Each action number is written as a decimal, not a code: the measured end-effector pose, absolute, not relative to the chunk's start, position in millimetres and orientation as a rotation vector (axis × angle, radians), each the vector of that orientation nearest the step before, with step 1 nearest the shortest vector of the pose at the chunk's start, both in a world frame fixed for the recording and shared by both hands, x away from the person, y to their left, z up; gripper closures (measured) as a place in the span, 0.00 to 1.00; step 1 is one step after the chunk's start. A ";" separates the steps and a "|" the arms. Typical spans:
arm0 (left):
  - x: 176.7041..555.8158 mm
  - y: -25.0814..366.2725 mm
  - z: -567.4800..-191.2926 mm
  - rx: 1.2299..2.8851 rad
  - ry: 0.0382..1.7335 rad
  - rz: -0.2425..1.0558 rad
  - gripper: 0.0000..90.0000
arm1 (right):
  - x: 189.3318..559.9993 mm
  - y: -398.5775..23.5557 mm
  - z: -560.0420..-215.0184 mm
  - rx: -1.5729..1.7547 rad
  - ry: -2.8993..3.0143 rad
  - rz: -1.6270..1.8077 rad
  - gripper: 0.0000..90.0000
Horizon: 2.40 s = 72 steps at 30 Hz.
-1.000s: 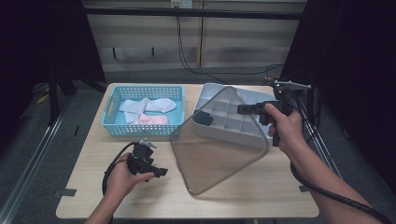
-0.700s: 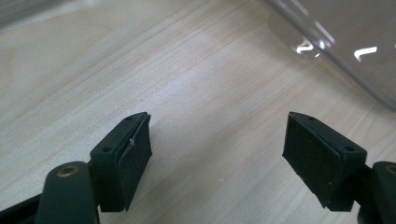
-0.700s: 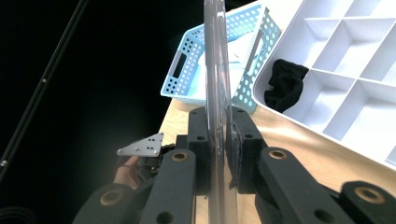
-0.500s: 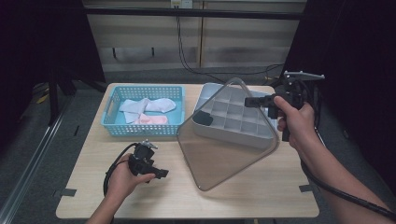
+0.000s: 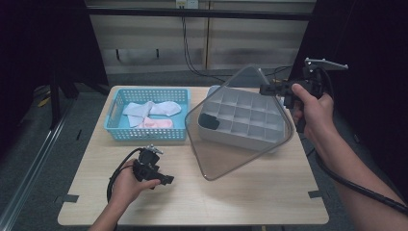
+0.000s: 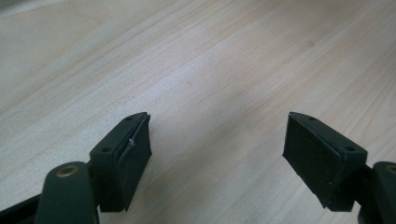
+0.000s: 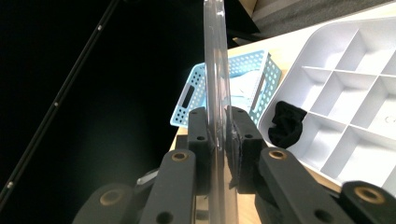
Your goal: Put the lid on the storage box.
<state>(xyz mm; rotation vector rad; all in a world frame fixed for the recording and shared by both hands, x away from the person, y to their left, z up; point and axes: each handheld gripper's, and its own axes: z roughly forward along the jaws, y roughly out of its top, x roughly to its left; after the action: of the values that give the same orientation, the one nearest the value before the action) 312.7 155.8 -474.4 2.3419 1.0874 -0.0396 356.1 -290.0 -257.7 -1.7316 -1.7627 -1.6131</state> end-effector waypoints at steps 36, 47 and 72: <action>318.8 156.8 -478.4 2.363 1.088 -0.065 0.25 | 433.4 -354.3 -295.7 -2.009 -1.431 -1.783 0.90; 318.6 149.8 -478.7 2.357 1.075 -0.075 0.25 | 438.8 -375.7 -334.7 -2.269 -1.576 -1.627 0.85; 344.9 98.5 -464.4 2.341 0.946 -0.004 0.26 | 436.6 -384.2 -413.6 -2.377 -1.717 -1.323 0.54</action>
<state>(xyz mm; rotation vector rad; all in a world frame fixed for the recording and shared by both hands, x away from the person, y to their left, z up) 344.9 98.5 -464.4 2.3405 0.9457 -0.0042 436.6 -384.2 -413.6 -2.3772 -1.7168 -1.3233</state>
